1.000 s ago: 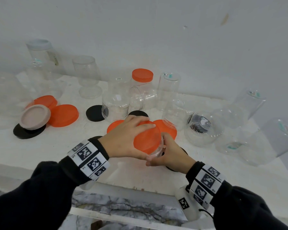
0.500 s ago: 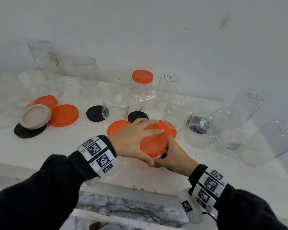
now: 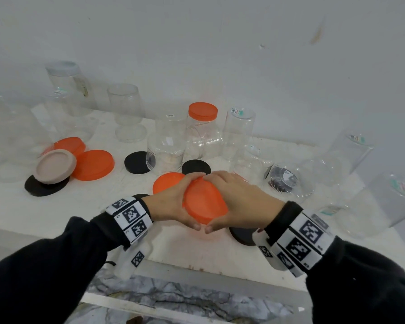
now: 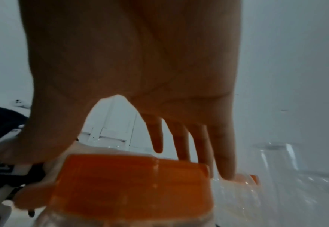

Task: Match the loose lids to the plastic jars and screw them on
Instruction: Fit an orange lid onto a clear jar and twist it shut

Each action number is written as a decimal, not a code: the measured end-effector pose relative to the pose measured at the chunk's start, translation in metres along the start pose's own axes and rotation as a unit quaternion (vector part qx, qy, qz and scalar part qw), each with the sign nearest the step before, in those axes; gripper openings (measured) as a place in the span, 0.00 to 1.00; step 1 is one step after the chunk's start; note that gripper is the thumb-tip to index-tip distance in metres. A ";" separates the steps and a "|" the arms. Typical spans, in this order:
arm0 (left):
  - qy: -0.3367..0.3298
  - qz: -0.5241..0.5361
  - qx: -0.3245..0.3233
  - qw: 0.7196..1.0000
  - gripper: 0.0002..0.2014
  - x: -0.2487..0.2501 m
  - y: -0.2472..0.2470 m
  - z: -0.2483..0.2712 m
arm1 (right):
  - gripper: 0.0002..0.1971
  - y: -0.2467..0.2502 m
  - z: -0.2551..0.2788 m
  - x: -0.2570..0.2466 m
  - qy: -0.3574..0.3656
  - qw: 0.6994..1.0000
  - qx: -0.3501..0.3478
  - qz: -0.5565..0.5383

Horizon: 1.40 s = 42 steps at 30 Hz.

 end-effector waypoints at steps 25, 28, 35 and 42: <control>0.002 0.085 -0.012 0.996 0.41 -0.010 -0.002 -0.007 | 0.50 0.006 -0.021 0.000 0.068 0.989 -0.114 0.065; -0.001 0.082 -0.014 0.997 0.42 -0.009 -0.002 -0.007 | 0.49 0.008 -0.022 0.000 0.071 0.989 -0.107 0.073; 0.000 0.047 0.003 0.999 0.44 -0.009 -0.001 -0.008 | 0.48 0.008 -0.022 -0.003 0.030 0.987 -0.081 0.134; 0.004 0.031 0.006 0.999 0.50 -0.007 -0.002 -0.005 | 0.52 0.005 -0.018 -0.002 -0.010 0.985 -0.081 0.153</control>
Point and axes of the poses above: each hand's wrist, its own z-axis away from the middle knuckle, its own y-axis out of the back of the hand, x = y × z, the point moved 4 cm from there along -z, towards the middle knuckle, and after that the axes turned 12 degrees about z, right-handed, at the moved point
